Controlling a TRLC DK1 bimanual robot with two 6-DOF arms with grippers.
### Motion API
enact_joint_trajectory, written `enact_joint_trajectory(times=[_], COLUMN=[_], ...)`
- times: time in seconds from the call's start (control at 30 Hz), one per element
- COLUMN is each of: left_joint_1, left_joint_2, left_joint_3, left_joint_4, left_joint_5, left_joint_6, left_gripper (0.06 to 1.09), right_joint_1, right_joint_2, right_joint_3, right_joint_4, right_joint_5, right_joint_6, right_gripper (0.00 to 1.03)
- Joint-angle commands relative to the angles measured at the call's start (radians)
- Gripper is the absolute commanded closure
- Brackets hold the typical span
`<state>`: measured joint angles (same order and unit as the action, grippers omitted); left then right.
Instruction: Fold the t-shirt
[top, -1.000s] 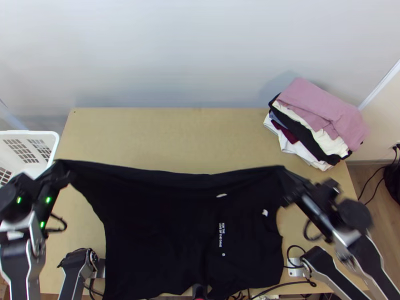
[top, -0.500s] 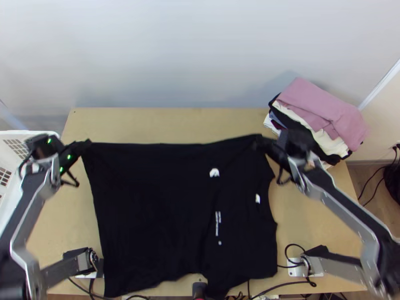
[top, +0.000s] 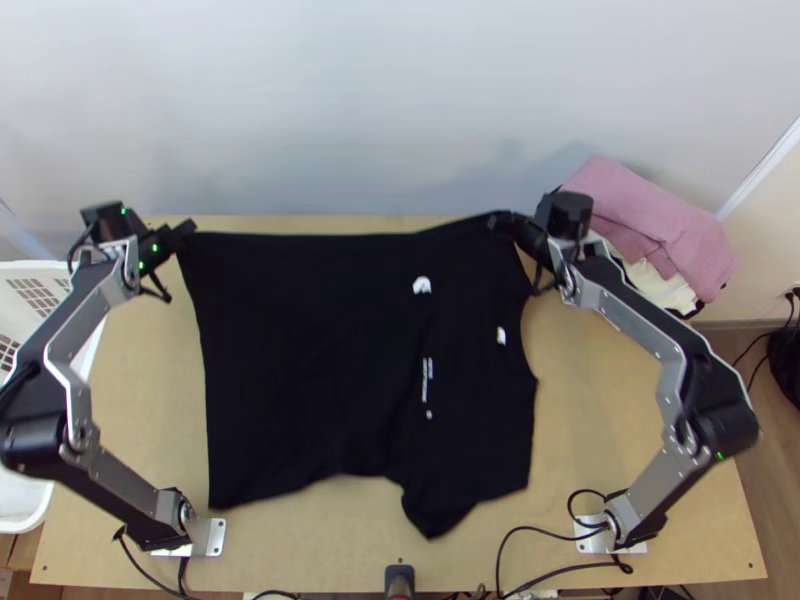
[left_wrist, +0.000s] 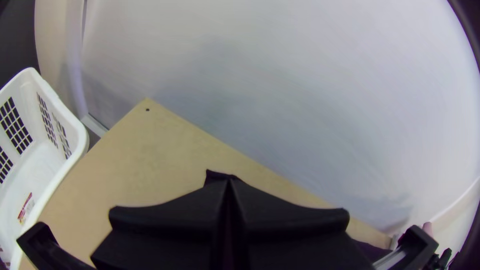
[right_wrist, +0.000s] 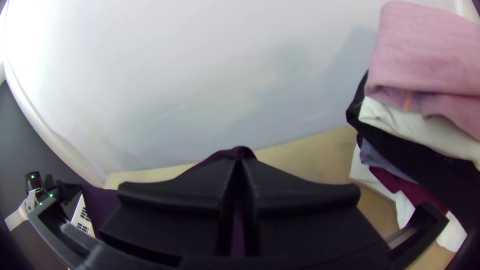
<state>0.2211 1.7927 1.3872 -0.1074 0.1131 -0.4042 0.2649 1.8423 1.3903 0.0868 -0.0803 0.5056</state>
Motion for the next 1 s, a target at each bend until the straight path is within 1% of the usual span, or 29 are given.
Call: enact_joint_trajectory(times=[0.0, 0.17, 0.2, 0.23, 0.27, 0.3, 0.33, 0.37, 0.4, 0.43, 0.5, 0.53, 0.63, 0.7, 0.8, 0.9, 0.97], left_joint_1=[-0.003, -0.009, -0.012, -0.014, -0.016, -0.02, -0.022, -0.026, -0.028, -0.028, -0.022, -0.017, -0.003, 0.003, 0.001, -0.003, -0.009], left_joint_2=[0.094, 0.201, 0.212, 0.22, 0.224, 0.226, 0.228, 0.226, 0.22, 0.209, 0.18, 0.165, 0.134, 0.099, 0.023, -0.061, -0.13], left_joint_3=[0.122, 0.257, 0.277, 0.292, 0.308, 0.323, 0.34, 0.36, 0.369, 0.366, 0.352, 0.348, 0.354, 0.354, 0.345, 0.32, 0.282], left_joint_4=[-0.003, -0.038, -0.058, -0.077, -0.106, -0.14, -0.183, -0.227, -0.25, -0.252, -0.235, -0.221, -0.216, -0.225, -0.275, -0.322, -0.337], left_joint_5=[-0.016, -0.026, -0.026, -0.03, -0.03, -0.029, -0.027, -0.029, -0.032, -0.035, -0.039, -0.041, -0.039, -0.035, -0.024, -0.018, 0.002], left_joint_6=[-0.021, -0.022, -0.022, -0.022, -0.022, -0.024, -0.022, -0.022, -0.019, -0.021, -0.025, -0.031, -0.03, -0.028, -0.019, -0.004, 0.007], left_gripper=[1.05, 1.05, 1.02, 0.9, 0.72, 0.51, 0.32, 0.21, 0.15, 0.11, 0.11, 0.11, 0.11, 0.11, 0.11, 0.11, 0.11], right_joint_1=[-0.009, 0.008, 0.011, 0.014, 0.017, 0.019, 0.02, 0.023, 0.025, 0.027, 0.033, 0.036, 0.053, 0.068, 0.089, 0.103, 0.105], right_joint_2=[0.083, 0.169, 0.178, 0.181, 0.181, 0.178, 0.169, 0.156, 0.144, 0.133, 0.104, 0.09, 0.037, -0.017, -0.11, -0.215, -0.261], right_joint_3=[0.111, 0.202, 0.21, 0.216, 0.217, 0.216, 0.211, 0.204, 0.199, 0.196, 0.184, 0.182, 0.179, 0.177, 0.179, 0.176, 0.174], right_joint_4=[0.002, 0.004, 0.008, 0.016, 0.021, 0.021, 0.021, 0.021, 0.021, 0.021, 0.031, 0.031, 0.021, -0.025, -0.144, -0.312, -0.409], right_joint_5=[0.01, 0.017, 0.017, 0.017, 0.017, 0.017, 0.02, 0.024, 0.025, 0.025, 0.025, 0.025, 0.025, 0.025, 0.024, 0.02, -0.01], right_joint_6=[0.03, 0.028, 0.027, 0.025, 0.027, 0.027, 0.027, 0.028, 0.03, 0.028, 0.03, 0.03, 0.03, 0.036, 0.1, 0.105, 0.117], right_gripper=[1.0, 1.0, 1.0, 1.0, 0.95, 0.8, 0.64, 0.54, 0.47, 0.38, 0.09, 0.06, 0.06, 0.06, 0.05, 0.05, 0.06])
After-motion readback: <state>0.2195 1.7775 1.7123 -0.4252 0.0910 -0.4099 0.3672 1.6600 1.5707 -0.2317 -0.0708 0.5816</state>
